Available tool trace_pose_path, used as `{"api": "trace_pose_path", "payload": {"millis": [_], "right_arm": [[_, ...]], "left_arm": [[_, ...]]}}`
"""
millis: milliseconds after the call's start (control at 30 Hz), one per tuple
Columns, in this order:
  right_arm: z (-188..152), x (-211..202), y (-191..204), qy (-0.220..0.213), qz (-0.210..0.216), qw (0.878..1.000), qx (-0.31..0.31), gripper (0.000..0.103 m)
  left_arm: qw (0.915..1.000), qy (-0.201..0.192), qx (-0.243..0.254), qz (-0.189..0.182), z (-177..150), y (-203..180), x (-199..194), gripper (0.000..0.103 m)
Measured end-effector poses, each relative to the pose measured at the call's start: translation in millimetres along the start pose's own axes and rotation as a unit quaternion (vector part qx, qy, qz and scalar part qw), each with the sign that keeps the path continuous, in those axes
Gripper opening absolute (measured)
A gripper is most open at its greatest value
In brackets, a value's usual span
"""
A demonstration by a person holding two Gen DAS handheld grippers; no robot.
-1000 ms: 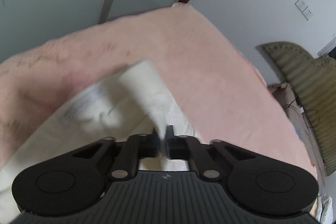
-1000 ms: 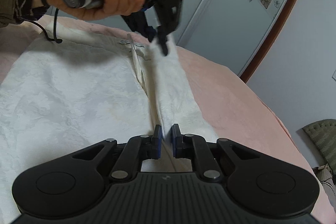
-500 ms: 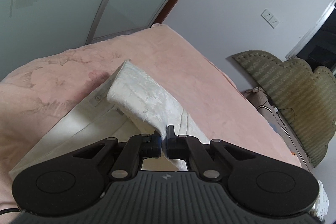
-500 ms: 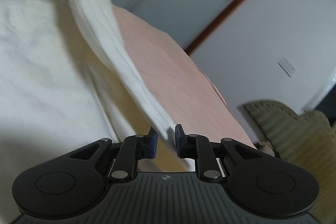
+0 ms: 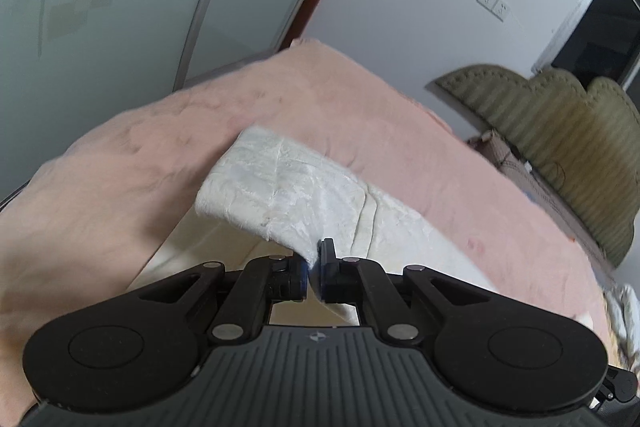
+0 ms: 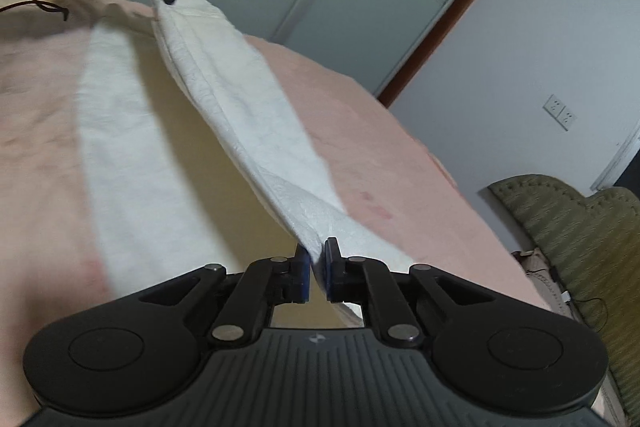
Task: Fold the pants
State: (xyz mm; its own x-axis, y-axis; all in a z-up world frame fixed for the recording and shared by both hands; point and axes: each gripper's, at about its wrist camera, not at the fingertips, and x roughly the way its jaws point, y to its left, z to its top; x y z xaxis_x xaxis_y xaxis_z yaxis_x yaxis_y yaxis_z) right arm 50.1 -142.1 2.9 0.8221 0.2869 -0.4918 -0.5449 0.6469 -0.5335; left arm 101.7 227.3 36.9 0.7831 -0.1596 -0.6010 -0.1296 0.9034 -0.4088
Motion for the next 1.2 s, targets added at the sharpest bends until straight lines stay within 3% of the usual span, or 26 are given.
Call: {"api": "trace_pose_path", "payload": {"millis": [167, 367, 567, 733, 833, 933, 1000, 1100, 1167, 1200], "right_arm": [[-10.6, -16.3, 19.9, 0.003, 0.008, 1.000, 0.017, 0.007], [-9.1, -24.7, 32.4, 0.015, 0.021, 0.999, 0.024, 0.006], [-18.5, -20.4, 51.2, 0.026, 0.013, 0.999, 0.025, 0.006], [-18.6, -16.9, 59.4, 0.033, -0.010, 0.999, 0.032, 0.008], [-19.3, -20.2, 66.5, 0.036, -0.035, 0.999, 0.018, 0.012], [-21.0, -37.7, 68.6, 0.043, -0.062, 0.997, 0.006, 0.029], [-27.7, -56.8, 55.1, 0.042, -0.056, 0.997, 0.042, 0.045], [-51.1, -82.1, 17.6, 0.050, -0.063, 0.988, 0.134, 0.047], [-74.7, -97.1, -15.0, 0.065, -0.100, 0.970, 0.213, 0.047], [-88.8, -107.5, -34.1, 0.069, -0.122, 0.954, 0.266, 0.047]], "left_arm": [[0.9986, 0.017, 0.033, 0.039, -31.7, 8.1, -1.8, 0.006], [0.9933, -0.021, 0.085, 0.075, -44.8, -1.6, -12.7, 0.008], [0.9875, -0.025, 0.098, 0.121, -52.9, -1.8, 4.7, 0.014], [0.9810, -0.037, 0.108, 0.157, -63.5, -5.3, 2.8, 0.029], [0.9793, -0.033, 0.110, 0.167, -63.5, -11.0, -9.9, 0.037], [0.9689, -0.056, 0.123, 0.207, -65.4, -21.6, -29.0, 0.040], [0.9603, -0.071, 0.139, 0.231, -66.1, -32.6, -39.7, 0.040], [0.9584, -0.085, 0.158, 0.222, -66.4, -58.6, -48.6, 0.040], [0.9625, -0.083, 0.178, 0.187, -69.6, -83.1, -47.6, 0.041], [0.9642, -0.078, 0.194, 0.163, -72.9, -97.5, -45.4, 0.043]]}}
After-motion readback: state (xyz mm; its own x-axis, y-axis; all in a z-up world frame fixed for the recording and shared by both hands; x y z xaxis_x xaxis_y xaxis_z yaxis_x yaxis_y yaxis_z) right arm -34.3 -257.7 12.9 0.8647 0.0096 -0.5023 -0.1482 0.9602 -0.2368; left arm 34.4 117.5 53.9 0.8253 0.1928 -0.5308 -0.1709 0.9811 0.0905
